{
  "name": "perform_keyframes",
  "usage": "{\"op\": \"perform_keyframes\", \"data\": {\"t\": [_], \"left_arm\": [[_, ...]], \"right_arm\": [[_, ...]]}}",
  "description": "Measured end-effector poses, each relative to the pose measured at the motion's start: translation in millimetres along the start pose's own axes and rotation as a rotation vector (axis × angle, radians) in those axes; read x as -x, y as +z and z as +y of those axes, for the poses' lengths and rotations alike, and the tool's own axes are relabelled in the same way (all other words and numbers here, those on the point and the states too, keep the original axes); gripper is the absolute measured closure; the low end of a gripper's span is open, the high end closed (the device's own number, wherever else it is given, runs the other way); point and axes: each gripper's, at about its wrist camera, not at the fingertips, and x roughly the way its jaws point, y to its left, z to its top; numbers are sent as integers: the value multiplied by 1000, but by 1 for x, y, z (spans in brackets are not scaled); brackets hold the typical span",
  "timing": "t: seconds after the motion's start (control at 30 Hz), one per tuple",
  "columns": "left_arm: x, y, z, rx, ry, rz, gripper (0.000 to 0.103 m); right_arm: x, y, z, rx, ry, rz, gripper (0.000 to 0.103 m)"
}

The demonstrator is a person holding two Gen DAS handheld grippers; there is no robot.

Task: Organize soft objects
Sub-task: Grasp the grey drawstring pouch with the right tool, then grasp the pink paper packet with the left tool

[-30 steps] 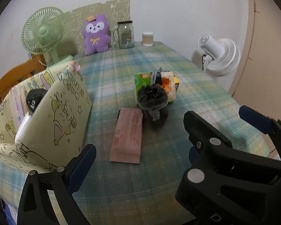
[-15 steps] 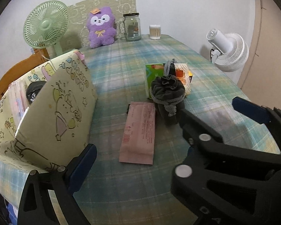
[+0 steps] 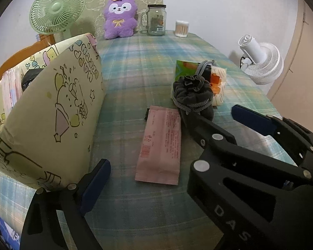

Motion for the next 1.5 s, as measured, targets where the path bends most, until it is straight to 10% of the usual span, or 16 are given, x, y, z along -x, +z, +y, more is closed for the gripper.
{"op": "perform_keyframes", "data": {"t": [0.17,0.37,0.9,1.5], "left_arm": [[-1,-4,-2,-19,16,1,8],[-1,-3,-3,-23,11,-1,9],[-4,4,-29,-130,88,-78,20],[-21,29,-16,-109,-50,-27,53]], "right_arm": [[-9,-1,5,53,36,28,73],[-6,-5,-1,6,32,23,81],[27,-20,-29,-101,-100,-27,84],[15,-3,-39,-198,-123,-25,84]]}}
